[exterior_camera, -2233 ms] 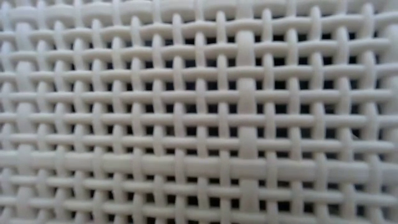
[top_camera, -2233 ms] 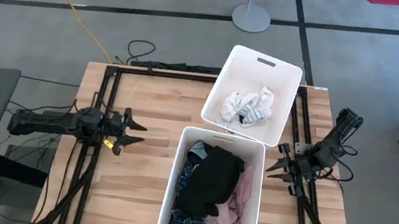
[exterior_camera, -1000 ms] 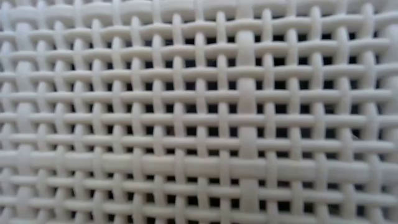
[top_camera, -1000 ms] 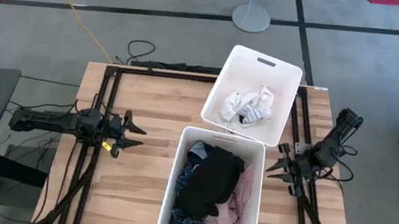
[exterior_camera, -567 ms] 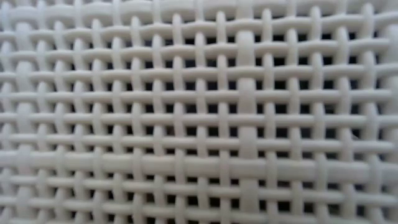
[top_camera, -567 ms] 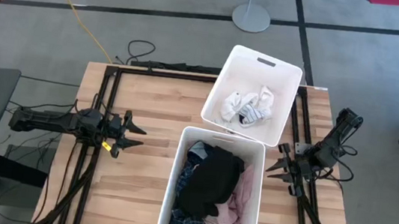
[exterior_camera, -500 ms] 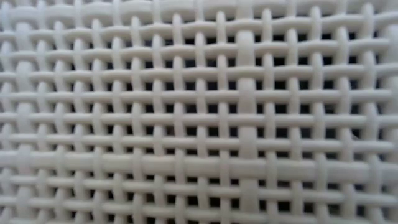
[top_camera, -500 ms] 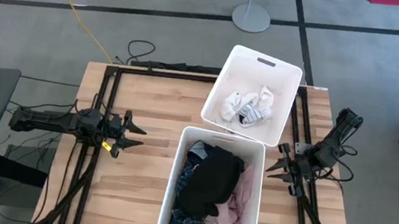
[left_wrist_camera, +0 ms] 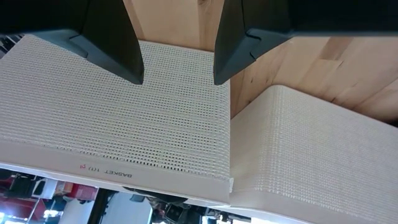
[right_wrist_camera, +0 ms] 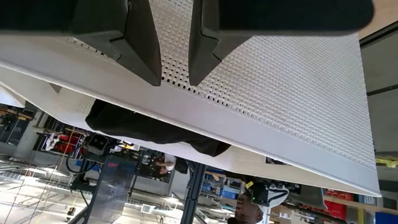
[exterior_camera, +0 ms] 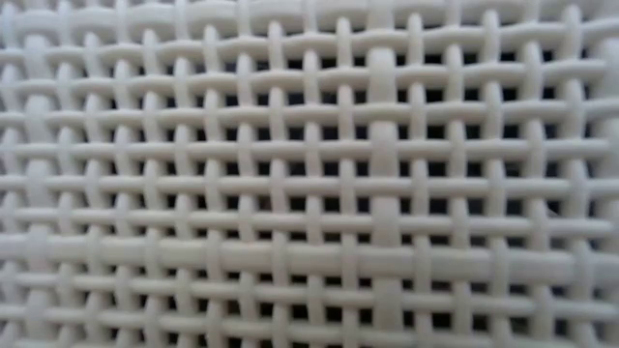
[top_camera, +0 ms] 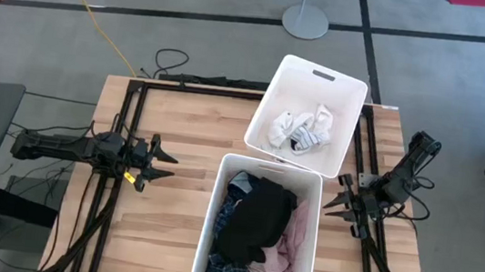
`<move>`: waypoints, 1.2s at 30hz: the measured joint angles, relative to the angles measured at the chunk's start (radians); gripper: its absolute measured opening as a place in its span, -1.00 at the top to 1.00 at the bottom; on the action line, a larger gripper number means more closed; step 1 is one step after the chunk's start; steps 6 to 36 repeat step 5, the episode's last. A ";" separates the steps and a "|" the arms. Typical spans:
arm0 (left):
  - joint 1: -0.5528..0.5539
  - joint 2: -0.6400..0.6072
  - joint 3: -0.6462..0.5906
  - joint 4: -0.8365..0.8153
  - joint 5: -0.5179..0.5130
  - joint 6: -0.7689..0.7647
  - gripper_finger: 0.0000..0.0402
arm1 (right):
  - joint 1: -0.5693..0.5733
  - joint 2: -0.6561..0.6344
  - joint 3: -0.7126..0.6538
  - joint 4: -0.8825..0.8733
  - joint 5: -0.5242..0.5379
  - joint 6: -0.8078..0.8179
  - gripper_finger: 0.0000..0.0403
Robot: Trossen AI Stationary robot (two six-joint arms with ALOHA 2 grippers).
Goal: Sort clothes
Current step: Return to Home Position
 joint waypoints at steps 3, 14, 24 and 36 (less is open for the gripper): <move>0.000 0.000 0.000 0.000 0.000 0.000 0.05 | 0.000 0.000 0.000 0.000 0.000 0.000 0.53; 0.000 0.000 0.000 0.000 0.000 0.000 0.05 | 0.000 0.000 0.000 0.000 0.000 0.000 0.53; 0.000 0.000 0.000 0.000 0.000 0.000 0.05 | 0.000 0.000 0.000 0.000 0.000 0.000 0.53; 0.000 0.000 0.000 0.000 0.000 0.000 0.05 | 0.000 0.000 0.000 0.000 0.000 0.000 0.53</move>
